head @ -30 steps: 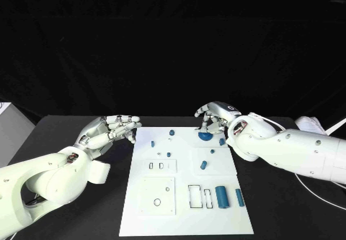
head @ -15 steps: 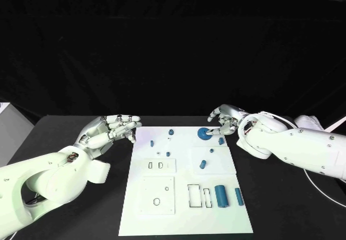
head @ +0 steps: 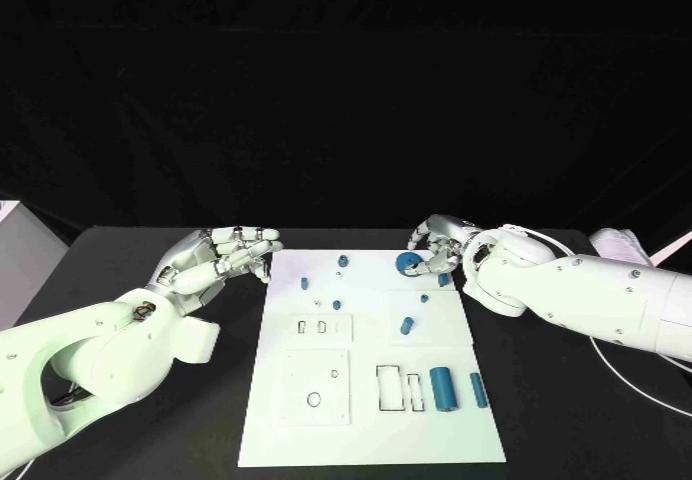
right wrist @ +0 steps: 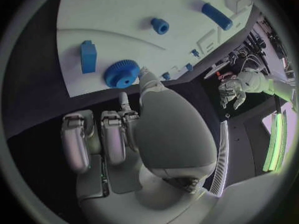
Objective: Assemble the parts on the task board
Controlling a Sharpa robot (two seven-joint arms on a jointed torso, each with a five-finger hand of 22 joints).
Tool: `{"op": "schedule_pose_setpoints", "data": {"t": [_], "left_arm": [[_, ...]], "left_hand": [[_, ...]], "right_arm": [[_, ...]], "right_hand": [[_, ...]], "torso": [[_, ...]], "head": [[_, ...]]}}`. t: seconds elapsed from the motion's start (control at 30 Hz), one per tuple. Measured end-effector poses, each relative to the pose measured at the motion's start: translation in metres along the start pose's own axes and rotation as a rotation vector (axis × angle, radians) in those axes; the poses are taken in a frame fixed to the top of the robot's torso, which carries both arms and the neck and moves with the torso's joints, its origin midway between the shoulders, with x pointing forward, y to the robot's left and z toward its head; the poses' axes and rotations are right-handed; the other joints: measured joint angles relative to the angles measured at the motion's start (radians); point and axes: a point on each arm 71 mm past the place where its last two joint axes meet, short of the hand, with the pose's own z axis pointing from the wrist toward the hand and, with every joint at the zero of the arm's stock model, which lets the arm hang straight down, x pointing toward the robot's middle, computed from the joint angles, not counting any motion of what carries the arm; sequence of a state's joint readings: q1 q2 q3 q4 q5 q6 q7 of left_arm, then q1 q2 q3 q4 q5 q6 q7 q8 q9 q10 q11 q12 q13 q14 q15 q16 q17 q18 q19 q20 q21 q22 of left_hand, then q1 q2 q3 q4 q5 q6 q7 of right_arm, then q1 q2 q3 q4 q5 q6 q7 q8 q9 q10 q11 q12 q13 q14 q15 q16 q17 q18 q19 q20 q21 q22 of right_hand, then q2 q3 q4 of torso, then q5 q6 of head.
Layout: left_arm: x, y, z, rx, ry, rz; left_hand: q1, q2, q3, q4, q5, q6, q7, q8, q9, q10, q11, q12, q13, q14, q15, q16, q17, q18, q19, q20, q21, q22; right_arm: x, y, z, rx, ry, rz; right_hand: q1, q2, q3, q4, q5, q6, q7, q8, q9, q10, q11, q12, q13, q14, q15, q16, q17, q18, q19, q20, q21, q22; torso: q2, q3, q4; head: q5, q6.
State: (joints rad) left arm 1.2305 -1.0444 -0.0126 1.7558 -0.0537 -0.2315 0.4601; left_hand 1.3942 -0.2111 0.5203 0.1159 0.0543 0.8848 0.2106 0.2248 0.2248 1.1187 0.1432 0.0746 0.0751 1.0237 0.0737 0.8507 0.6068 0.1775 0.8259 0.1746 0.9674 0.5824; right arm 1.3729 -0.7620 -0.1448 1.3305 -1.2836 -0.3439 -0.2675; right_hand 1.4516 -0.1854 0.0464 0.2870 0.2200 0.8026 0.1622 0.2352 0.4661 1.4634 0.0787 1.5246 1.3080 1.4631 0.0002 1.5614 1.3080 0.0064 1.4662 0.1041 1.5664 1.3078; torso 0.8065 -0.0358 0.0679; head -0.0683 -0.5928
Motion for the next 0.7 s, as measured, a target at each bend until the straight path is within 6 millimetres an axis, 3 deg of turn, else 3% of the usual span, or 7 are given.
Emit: {"op": "schedule_pose_setpoints", "data": {"t": [0.53, 0.7], "left_arm": [[-0.0011, 0.0002, 0.0001, -0.002, -0.001, 0.002], [-0.0011, 0.0003, 0.0001, -0.002, -0.001, 0.002]], "left_hand": [[0.000, 0.000, 0.000, 0.000, 0.000, 0.000, 0.000, 0.000, 0.000, 0.000, 0.000, 0.000, 0.000, 0.000, 0.000, 0.000, 0.000, 0.000, -0.001, 0.001, 0.000, 0.000], [0.000, 0.000, 0.000, 0.000, 0.000, 0.000, 0.000, 0.000, 0.000, 0.000, 0.000, 0.000, 0.000, 0.000, 0.000, 0.000, 0.000, 0.000, -0.001, 0.001, 0.000, 0.000]], "right_arm": [[0.0031, -0.0010, 0.0054, 0.014, 0.002, -0.018], [0.0047, -0.0012, 0.0061, 0.016, 0.006, -0.019]], "right_hand": [[0.007, 0.015, 0.022, 0.000, 0.023, 0.016, -0.001, 0.006, 0.000, 0.000, 0.000, 0.004, 0.000, 0.000, 0.000, 0.004, 0.000, 0.000, 0.000, 0.000, 0.000, 0.000], [0.010, 0.034, 0.048, -0.001, 0.033, 0.037, -0.005, 0.011, -0.003, 0.000, 0.000, 0.004, 0.000, 0.000, 0.000, 0.004, 0.000, 0.000, 0.000, 0.000, 0.000, 0.000]], "torso": [[-0.001, 0.0001, -0.0008], [-0.001, 0.0000, -0.0011]], "head": [[0.001, -0.005], [0.000, -0.005]]}}
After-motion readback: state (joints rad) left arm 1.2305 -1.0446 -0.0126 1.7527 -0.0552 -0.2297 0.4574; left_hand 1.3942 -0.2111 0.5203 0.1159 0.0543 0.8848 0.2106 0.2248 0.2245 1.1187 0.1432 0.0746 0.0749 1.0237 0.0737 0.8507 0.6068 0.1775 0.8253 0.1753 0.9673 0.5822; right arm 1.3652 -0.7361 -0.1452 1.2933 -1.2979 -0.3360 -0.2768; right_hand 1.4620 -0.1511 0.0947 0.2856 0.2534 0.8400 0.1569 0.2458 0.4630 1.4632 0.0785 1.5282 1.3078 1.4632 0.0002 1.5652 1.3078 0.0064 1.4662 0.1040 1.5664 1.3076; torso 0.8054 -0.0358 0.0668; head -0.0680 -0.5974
